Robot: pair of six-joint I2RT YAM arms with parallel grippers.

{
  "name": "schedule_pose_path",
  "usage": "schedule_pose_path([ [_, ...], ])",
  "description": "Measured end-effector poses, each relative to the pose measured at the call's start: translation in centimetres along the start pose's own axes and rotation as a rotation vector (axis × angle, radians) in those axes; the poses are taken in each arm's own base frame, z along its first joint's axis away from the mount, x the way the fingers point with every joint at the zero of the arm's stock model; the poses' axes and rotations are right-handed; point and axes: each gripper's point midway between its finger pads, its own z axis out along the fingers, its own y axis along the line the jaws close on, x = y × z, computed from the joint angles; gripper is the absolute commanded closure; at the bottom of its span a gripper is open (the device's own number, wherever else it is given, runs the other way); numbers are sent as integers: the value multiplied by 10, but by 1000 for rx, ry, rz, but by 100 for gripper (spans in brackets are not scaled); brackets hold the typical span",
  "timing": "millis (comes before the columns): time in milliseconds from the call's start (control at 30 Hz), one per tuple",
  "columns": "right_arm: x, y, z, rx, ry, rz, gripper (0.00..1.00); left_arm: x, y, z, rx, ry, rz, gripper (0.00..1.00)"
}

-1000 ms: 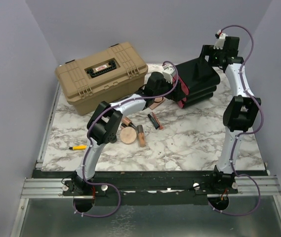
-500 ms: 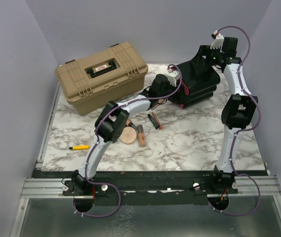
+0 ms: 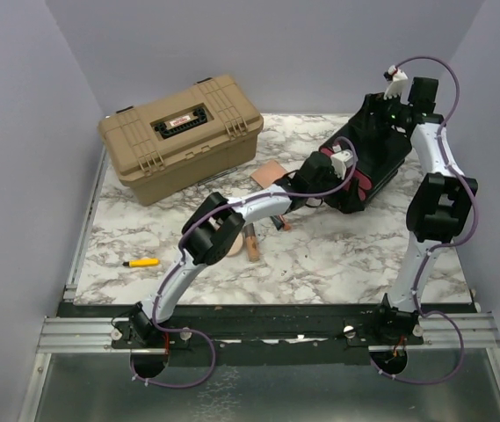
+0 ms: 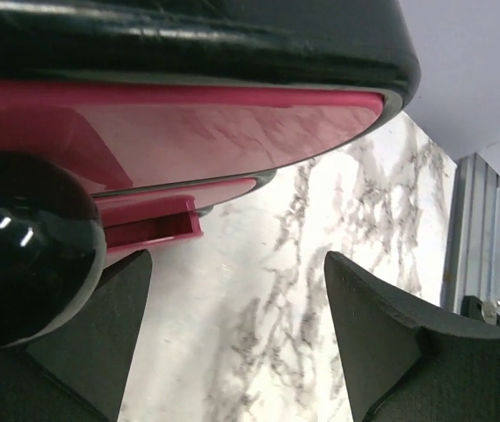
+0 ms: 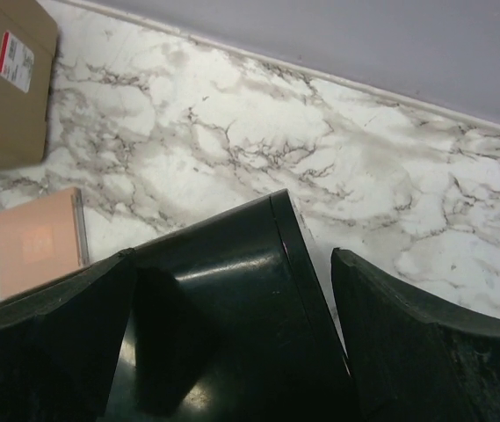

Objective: Organize the makeup
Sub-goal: Move the storage box to the center of the board.

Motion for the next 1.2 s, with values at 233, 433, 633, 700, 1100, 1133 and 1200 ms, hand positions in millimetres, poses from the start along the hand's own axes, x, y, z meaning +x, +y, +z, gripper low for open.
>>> schedule_pose_path([
  [233,23,29,-29,-21,58,-9,9,32,-39,-15,-6,53,7,20],
  [433,38,53,-40,-7,92,34,8,35,-55,-42,-47,50,40,18],
  [633,44,56,-54,77,83,89,6,35,-58,-60,-65,60,61,17],
  [700,47,59,-61,88,92,112,5,37,-60,-70,-67,58,70,16],
  [1100,51,68,-68,82,125,136,6,22,-75,-103,-38,36,90,16],
  [1133,51,69,-68,82,126,135,6,21,-77,-108,-40,30,96,16],
  [1200,52,70,-70,80,133,135,7,22,-77,-118,-54,27,104,18],
])
